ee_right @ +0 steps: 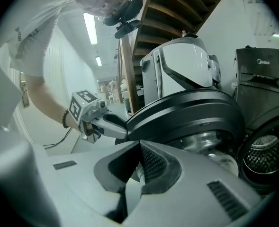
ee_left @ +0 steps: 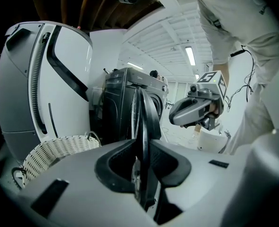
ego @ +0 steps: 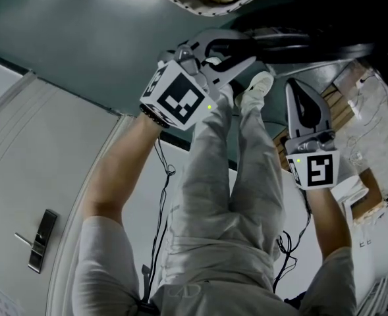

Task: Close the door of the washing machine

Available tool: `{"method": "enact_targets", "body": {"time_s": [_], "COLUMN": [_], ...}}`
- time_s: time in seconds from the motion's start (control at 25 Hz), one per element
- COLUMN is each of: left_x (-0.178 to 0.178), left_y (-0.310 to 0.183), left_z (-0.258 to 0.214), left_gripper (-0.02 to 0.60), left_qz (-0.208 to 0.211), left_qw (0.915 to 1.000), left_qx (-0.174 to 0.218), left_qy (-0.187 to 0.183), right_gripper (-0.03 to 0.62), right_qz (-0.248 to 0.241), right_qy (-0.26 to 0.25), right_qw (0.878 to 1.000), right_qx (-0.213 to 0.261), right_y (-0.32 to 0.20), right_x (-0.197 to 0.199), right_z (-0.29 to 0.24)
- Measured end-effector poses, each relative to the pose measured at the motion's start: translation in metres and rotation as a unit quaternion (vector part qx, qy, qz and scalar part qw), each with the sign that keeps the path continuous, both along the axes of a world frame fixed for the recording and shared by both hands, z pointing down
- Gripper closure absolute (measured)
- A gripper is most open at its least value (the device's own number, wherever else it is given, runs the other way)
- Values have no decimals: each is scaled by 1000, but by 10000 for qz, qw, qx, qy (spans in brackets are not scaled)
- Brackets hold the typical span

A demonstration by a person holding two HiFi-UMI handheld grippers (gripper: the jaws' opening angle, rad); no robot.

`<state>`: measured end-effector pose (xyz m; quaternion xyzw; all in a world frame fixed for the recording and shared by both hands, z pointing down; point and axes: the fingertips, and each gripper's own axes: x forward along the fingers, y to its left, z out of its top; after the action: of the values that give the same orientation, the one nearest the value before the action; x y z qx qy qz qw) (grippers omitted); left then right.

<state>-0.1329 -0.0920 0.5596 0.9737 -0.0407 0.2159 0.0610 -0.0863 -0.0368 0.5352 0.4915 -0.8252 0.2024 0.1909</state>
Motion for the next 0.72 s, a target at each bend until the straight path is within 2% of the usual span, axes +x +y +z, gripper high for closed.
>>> {"method": "enact_targets", "body": {"time_s": [0.36, 0.72], "left_x": [15, 38], "left_y": [51, 100], "left_z": [-3, 5], "left_gripper": [502, 499], "left_qz": [-600, -1174], "left_qw": [9981, 9916], "left_qx": [-115, -322], "left_qy": [-30, -434], "right_gripper": [583, 583], "right_qz": [548, 802], "right_qy": [-30, 172], "right_qw": [9985, 9961], "right_qx": [-78, -328], "right_y": [34, 84], "right_x": [21, 51], "right_z": [1, 9]}}
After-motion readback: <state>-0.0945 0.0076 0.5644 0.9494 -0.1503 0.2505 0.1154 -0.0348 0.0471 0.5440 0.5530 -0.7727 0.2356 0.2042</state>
